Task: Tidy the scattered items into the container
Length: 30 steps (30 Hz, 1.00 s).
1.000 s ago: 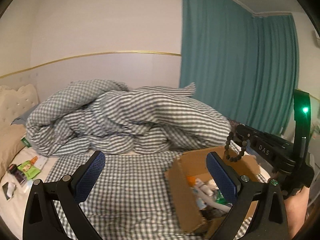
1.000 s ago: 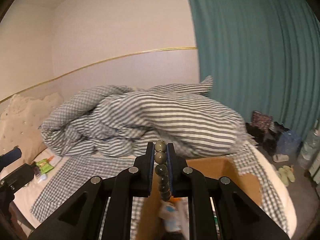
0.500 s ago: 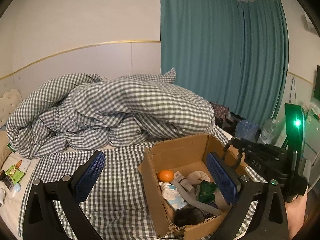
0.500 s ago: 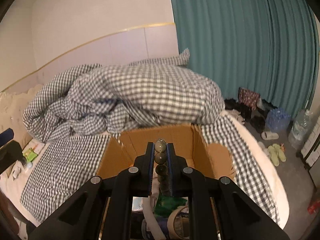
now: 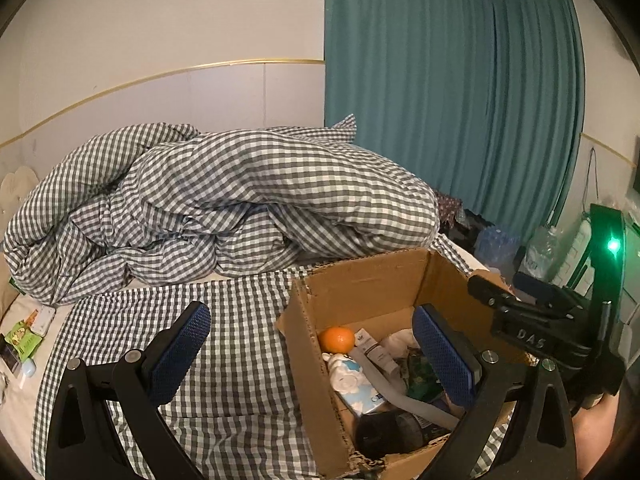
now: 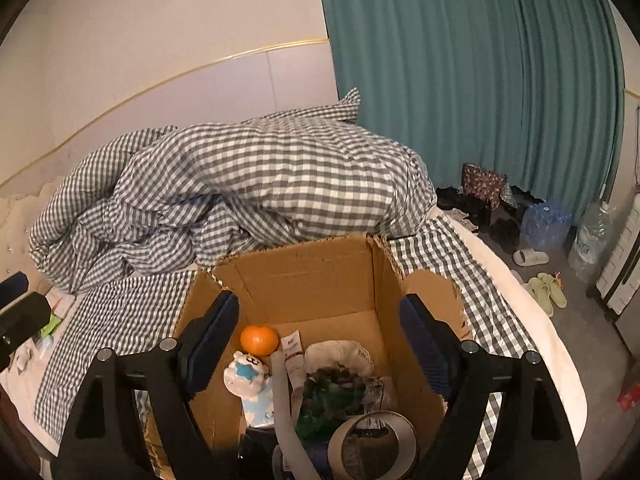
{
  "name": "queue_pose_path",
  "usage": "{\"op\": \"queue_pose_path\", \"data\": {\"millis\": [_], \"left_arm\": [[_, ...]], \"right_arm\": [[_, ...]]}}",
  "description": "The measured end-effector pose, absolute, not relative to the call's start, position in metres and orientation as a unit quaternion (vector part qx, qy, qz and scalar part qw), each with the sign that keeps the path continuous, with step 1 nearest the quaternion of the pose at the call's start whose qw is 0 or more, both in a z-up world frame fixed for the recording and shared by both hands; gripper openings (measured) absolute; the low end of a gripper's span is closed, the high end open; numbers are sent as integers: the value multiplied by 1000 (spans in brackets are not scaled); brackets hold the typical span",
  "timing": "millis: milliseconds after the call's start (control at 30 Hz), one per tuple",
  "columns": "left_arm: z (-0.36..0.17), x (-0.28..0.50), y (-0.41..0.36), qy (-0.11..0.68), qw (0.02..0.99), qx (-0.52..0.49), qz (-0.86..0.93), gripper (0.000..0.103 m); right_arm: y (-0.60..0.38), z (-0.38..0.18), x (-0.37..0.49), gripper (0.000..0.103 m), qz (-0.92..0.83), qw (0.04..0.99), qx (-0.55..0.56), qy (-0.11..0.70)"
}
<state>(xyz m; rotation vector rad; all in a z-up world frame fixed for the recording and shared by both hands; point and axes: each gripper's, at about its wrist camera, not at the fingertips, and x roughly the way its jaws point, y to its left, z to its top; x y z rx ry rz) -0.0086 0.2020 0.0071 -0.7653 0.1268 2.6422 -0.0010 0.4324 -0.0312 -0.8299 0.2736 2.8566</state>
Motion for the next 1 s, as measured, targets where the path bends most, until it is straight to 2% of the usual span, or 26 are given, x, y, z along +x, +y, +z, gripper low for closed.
{"op": "queue_pose_path", "data": {"millis": [200, 267, 1000], "left_arm": [[11, -11, 174, 43, 176, -269, 946, 103], [14, -11, 162, 41, 166, -266, 949, 103], [44, -13, 0, -2, 40, -242, 970, 103]], "right_arm": [[410, -15, -1, 95, 960, 80, -255, 89], [398, -9, -2, 102, 961, 82, -248, 90], [245, 30, -22, 103, 971, -41, -229, 45]]}}
